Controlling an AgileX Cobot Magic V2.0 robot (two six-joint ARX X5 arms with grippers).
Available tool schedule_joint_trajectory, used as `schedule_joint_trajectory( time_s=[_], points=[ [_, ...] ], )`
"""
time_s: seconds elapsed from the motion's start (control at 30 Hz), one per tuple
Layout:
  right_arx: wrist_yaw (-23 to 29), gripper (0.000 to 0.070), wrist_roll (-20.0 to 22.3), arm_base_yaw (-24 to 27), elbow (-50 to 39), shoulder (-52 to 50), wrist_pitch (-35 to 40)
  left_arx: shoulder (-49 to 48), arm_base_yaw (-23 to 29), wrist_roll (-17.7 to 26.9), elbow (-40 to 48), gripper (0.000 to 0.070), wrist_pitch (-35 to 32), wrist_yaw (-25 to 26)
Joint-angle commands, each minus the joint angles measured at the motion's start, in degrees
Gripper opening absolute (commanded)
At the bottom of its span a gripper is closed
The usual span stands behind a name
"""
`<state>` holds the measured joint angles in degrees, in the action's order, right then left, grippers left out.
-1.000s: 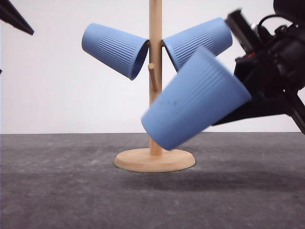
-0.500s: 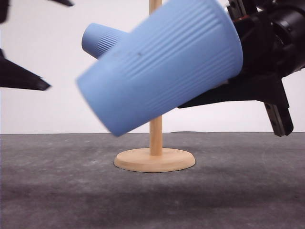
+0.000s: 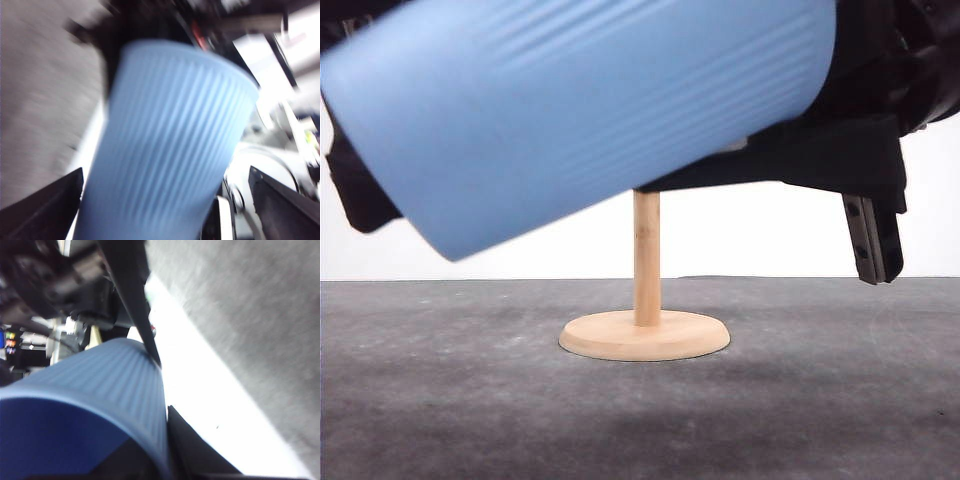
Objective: Place three cups
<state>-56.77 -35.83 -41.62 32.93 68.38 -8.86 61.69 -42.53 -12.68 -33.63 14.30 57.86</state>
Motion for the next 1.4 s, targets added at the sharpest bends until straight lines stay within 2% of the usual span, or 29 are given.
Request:
schedule_joint_trajectory(
  time_s=[0.0,0.23,0.27,0.4,0.47,0.53,0.63,0.7,0.77,0.97,1.13,1.23,1.37],
  points=[
    [-1.2,0.0,-0.1,-0.8,0.6,0.4,1.7,1.0,-1.4,2.5,-0.4,0.0639,-0.7,0.7],
    [-6.1,0.0,-1.3,-0.9,0.6,0.4,4.1,1.7,-3.8,3.1,-0.4,0.0618,-3.5,0.7],
    [-6.7,0.0,-1.3,-0.9,0.6,0.4,4.1,1.7,-4.0,3.0,-0.5,0.06,-4.1,0.7],
    [-7.8,0.0,-1.3,-1.0,0.6,0.4,4.1,1.7,-4.1,2.5,-0.5,0.0436,-5.8,0.8],
    [-7.8,0.0004,-1.2,-1.0,0.6,0.4,4.1,1.7,-4.2,2.2,-0.5,0.0422,-6.0,1.3],
    [-7.7,0.007,-1.3,-1.0,0.6,0.4,4.1,1.7,-4.2,0.6,-0.5,0.0424,-6.2,2.4],
    [-7.7,0.0247,-1.3,-0.7,0.6,0.4,4.1,1.6,-4.2,-1.4,-0.5,0.0424,-6.2,3.9],
    [-7.7,0.0321,-1.2,-0.1,0.6,0.4,4.1,1.6,-4.2,-4.0,-0.5,0.0424,-6.2,4.1],
    [-7.7,0.0352,-0.9,1.1,0.6,0.4,4.1,1.6,-4.2,-7.0,-0.5,0.0424,-6.2,4.1],
    [-8.2,0.0352,2.4,8.3,0.6,0.4,4.1,1.6,-4.1,-16.4,-0.5,0.0424,-6.2,4.1],
    [-11.9,0.0352,5.6,16.5,0.6,0.4,3.7,1.6,-4.1,-23.5,-0.5,0.0424,-6.3,3.6],
    [-14.0,0.0351,8.6,21.8,0.6,0.4,1.9,1.6,-4.0,-28.1,-0.5,0.0424,-6.5,1.5],
    [-13.7,0.0351,13.3,29.5,0.6,0.4,-1.6,1.6,-3.8,-35.5,-0.5,0.0424,-6.7,-3.6]
  ],
)
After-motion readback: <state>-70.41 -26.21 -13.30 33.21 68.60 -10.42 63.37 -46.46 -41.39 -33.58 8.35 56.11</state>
